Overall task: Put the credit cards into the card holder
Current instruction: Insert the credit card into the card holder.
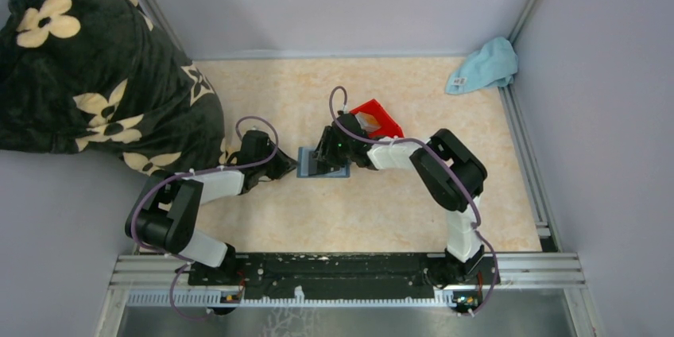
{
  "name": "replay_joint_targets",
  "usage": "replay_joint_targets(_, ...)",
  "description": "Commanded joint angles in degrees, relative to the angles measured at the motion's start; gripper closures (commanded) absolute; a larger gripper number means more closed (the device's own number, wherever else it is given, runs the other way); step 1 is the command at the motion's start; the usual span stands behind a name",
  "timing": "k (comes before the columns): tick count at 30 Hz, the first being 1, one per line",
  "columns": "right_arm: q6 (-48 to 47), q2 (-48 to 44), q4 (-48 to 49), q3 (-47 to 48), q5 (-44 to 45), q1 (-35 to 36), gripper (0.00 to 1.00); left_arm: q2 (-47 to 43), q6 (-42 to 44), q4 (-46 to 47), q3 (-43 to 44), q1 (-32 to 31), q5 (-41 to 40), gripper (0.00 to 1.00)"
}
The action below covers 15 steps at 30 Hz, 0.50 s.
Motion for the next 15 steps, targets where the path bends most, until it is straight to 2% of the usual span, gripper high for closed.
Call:
replay_joint_targets(1, -3.65, -3.51, -4.83, 1.74, 4.41, 0.86, 0.53, 1.54, 1.0, -4.9, -2.13, -0.07, 0.38, 0.72)
replay_joint_targets(13, -7.42, -5.24, -12.01, 4.21, 10.12, 1.14, 0.52, 1.41, 1.19, -4.01, -2.12, -0.12, 1.69, 0.73)
replay_joint_targets(15, -7.59, -5.33, -12.91, 4.61, 11.11, 1.1, 0.57, 1.47, 1.44, -3.31, -2.32, -0.12, 2.46, 0.76)
